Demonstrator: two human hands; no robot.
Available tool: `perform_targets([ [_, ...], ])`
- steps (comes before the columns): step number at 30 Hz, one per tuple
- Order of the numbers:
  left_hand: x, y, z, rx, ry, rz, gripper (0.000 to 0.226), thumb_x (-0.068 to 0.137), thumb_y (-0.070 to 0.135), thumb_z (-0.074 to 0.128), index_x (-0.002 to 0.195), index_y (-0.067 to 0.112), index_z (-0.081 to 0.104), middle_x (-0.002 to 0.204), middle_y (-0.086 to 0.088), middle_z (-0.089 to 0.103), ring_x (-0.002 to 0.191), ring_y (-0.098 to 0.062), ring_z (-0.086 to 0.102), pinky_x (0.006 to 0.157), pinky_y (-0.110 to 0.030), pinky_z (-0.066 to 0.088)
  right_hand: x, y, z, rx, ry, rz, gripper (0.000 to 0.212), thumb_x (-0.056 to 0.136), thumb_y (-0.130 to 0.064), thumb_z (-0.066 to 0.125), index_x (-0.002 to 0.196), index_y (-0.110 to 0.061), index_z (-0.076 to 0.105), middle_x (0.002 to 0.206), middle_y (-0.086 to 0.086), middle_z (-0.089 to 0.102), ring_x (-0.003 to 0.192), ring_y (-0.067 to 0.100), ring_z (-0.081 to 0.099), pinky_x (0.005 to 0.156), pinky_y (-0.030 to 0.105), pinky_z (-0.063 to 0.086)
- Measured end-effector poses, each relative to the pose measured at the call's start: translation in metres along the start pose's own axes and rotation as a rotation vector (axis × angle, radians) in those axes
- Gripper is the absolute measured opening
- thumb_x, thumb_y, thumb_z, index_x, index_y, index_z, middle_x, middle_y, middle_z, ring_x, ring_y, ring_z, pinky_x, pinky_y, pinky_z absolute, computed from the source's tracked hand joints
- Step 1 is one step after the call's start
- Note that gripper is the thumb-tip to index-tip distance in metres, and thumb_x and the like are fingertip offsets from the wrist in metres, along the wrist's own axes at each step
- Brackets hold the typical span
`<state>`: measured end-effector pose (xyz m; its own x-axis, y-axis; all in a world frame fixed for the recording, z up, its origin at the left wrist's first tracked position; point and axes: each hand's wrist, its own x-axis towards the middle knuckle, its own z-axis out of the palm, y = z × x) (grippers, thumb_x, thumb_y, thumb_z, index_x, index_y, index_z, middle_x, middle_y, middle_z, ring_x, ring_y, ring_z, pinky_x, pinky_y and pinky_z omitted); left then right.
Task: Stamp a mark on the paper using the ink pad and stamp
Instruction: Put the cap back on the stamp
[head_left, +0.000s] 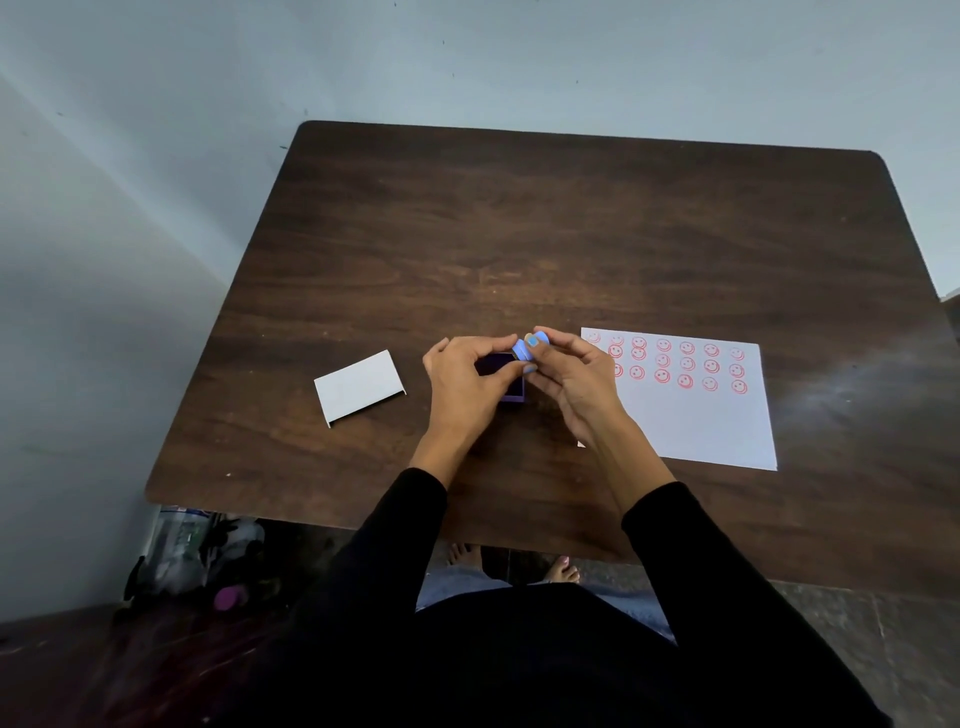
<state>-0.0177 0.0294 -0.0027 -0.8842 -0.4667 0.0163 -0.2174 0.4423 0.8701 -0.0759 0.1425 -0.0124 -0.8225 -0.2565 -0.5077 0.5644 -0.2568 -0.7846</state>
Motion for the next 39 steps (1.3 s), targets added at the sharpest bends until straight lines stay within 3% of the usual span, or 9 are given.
perform_targets([
  [5, 0.001, -0.001, 0.002, 0.036, -0.011, -0.003, 0.031, 0.074, 0.023, 0.077, 0.104, 0.020, 0.071, 0.100, 0.003, 0.072, 0.100, -0.013, 0.060, 0.100, -0.051, 0.043, 0.001, -0.002, -0.002, 0.013, 0.007, 0.058, 0.017, 0.079, -0.002, 0.068, 0.094, -0.009, 0.067, 0.090, 0.009, 0.072, 0.075, 0.016, 0.072, 0.062, 0.025, 0.059],
  [12, 0.001, -0.004, 0.004, 0.073, -0.049, 0.018, 0.031, 0.077, 0.022, 0.075, 0.107, 0.017, 0.071, 0.102, 0.000, 0.074, 0.099, -0.014, 0.063, 0.102, -0.049, 0.041, 0.005, -0.002, -0.003, -0.138, 0.013, 0.050, 0.019, 0.078, -0.004, 0.070, 0.096, -0.008, 0.065, 0.096, 0.011, 0.071, 0.085, 0.019, 0.071, 0.069, 0.028, 0.060],
  [15, 0.004, -0.004, 0.005, 0.087, -0.126, 0.012, 0.044, 0.074, 0.021, 0.077, 0.115, 0.014, 0.066, 0.111, -0.005, 0.071, 0.103, -0.017, 0.065, 0.110, -0.041, 0.037, 0.005, -0.006, -0.007, -0.367, 0.012, -0.089, 0.020, 0.076, -0.004, 0.073, 0.093, -0.012, 0.065, 0.090, 0.008, 0.070, 0.086, 0.018, 0.069, 0.074, 0.027, 0.058],
  [19, 0.009, -0.007, 0.003, 0.047, -0.120, -0.046, 0.053, 0.078, 0.011, 0.072, 0.128, 0.013, 0.055, 0.126, -0.006, 0.063, 0.116, -0.013, 0.058, 0.103, -0.025, 0.042, 0.006, -0.015, -0.013, -0.841, 0.070, -0.339, 0.021, 0.074, -0.002, 0.072, 0.088, -0.016, 0.065, 0.085, 0.001, 0.068, 0.078, 0.008, 0.063, 0.059, 0.005, 0.046],
  [23, 0.010, -0.008, 0.001, -0.037, -0.027, -0.095, 0.041, 0.089, 0.009, 0.059, 0.129, 0.010, 0.053, 0.126, -0.008, 0.063, 0.115, -0.011, 0.058, 0.103, -0.028, 0.044, 0.008, -0.014, -0.019, -1.104, 0.086, -0.345, 0.020, 0.077, 0.000, 0.068, 0.095, -0.010, 0.066, 0.095, 0.009, 0.070, 0.080, 0.013, 0.057, 0.064, 0.014, 0.042],
  [26, 0.008, -0.008, 0.003, -0.053, -0.018, -0.114, 0.037, 0.092, 0.010, 0.054, 0.129, 0.009, 0.052, 0.126, -0.009, 0.062, 0.115, -0.011, 0.058, 0.101, -0.024, 0.043, 0.006, -0.010, -0.022, -1.151, 0.074, -0.346, 0.021, 0.077, 0.002, 0.066, 0.095, -0.010, 0.065, 0.100, 0.012, 0.070, 0.082, 0.014, 0.055, 0.071, 0.022, 0.043],
  [33, 0.005, -0.011, 0.006, -0.084, -0.015, -0.115, 0.034, 0.093, 0.011, 0.052, 0.127, 0.007, 0.053, 0.125, -0.010, 0.063, 0.111, -0.007, 0.057, 0.101, -0.024, 0.043, 0.003, -0.010, -0.024, -1.158, 0.077, -0.344, 0.028, 0.077, 0.005, 0.064, 0.101, -0.009, 0.064, 0.107, 0.012, 0.068, 0.098, 0.023, 0.061, 0.077, 0.023, 0.044],
  [39, 0.006, -0.015, 0.000, -0.105, 0.049, -0.136, 0.033, 0.094, 0.015, 0.052, 0.126, 0.008, 0.054, 0.122, -0.009, 0.064, 0.109, -0.010, 0.059, 0.101, -0.030, 0.046, -0.001, -0.021, -0.017, -1.137, 0.008, -0.374, 0.047, 0.075, 0.002, 0.063, 0.117, -0.015, 0.055, 0.125, 0.007, 0.060, 0.109, 0.023, 0.057, 0.076, 0.025, 0.046],
])
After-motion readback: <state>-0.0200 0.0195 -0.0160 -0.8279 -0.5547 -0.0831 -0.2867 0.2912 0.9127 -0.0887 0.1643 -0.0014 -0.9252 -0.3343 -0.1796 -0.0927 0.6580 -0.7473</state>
